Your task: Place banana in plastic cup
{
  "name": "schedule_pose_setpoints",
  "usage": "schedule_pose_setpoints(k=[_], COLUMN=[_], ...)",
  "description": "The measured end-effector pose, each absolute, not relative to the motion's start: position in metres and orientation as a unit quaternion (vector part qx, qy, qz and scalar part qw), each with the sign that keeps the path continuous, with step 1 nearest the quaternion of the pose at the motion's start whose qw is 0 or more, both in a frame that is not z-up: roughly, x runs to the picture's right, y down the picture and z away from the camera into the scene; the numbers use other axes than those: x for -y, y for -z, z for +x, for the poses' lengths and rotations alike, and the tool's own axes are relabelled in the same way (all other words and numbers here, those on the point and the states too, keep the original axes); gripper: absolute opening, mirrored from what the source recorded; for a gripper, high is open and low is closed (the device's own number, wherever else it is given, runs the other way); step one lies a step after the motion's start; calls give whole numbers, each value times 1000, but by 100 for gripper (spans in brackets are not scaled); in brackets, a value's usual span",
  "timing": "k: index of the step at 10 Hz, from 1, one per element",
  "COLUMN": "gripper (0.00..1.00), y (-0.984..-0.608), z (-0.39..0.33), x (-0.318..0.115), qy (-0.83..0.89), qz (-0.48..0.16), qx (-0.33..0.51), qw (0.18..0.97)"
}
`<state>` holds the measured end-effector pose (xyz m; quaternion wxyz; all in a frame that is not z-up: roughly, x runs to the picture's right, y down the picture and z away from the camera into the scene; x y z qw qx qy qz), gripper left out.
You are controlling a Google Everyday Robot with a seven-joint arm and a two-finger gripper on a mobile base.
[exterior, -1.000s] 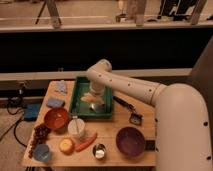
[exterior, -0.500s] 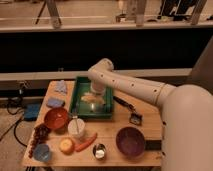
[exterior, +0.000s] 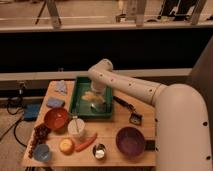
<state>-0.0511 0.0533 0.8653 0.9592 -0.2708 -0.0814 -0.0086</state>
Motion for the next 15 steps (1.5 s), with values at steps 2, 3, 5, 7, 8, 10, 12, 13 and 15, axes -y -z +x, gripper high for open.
schedule_pose_setpoints(k=[2, 3, 5, 7, 8, 10, 12, 13, 15], gripper=[8, 8, 8, 8, 8, 8, 8, 8, 8], y=[-850, -848, -848, -838, -830, -799, -774, -765, -743], z=[-54, -56, -67, -78, -83, -102, -115, -117, -130], x=[-59, -63, -57, -52, -53, -65, -73, -76, -82], qy=[12, 18, 30, 44, 53, 86, 109, 117, 145], qz=[-274, -278, -290, -293, -292, -287, -281, -278, -270], qx=[89, 100, 146, 177, 185, 201, 211, 215, 229], qw=[958, 955, 945, 939, 937, 933, 930, 929, 924])
